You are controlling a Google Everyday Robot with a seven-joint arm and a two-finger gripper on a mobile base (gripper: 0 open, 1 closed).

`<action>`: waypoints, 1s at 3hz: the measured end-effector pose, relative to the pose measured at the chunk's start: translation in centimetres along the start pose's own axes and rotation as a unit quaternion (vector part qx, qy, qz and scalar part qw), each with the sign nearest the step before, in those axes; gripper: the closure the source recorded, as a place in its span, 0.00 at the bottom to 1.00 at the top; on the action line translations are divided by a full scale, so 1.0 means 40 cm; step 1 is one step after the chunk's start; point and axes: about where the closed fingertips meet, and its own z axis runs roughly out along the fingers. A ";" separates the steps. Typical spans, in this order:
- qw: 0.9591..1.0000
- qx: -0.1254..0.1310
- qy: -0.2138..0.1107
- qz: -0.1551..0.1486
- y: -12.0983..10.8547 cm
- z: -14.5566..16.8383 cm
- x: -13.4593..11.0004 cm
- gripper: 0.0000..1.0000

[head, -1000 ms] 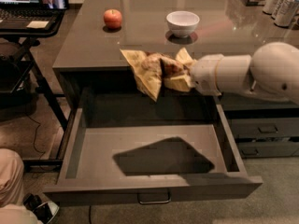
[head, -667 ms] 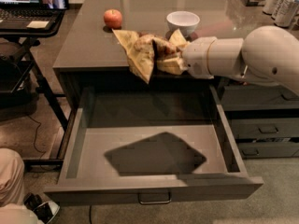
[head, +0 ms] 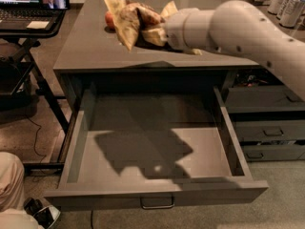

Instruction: Pick brown chip bag from top drawer and place on counter

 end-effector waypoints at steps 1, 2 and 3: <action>1.000 0.008 0.006 0.009 -0.027 0.110 -0.052 1.00; 1.000 -0.027 0.005 0.013 -0.019 0.237 -0.079 1.00; 0.997 -0.082 0.010 -0.009 -0.004 0.350 -0.064 1.00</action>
Offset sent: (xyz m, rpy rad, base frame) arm 0.1252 0.1093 -0.0043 -0.0228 0.0416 0.1454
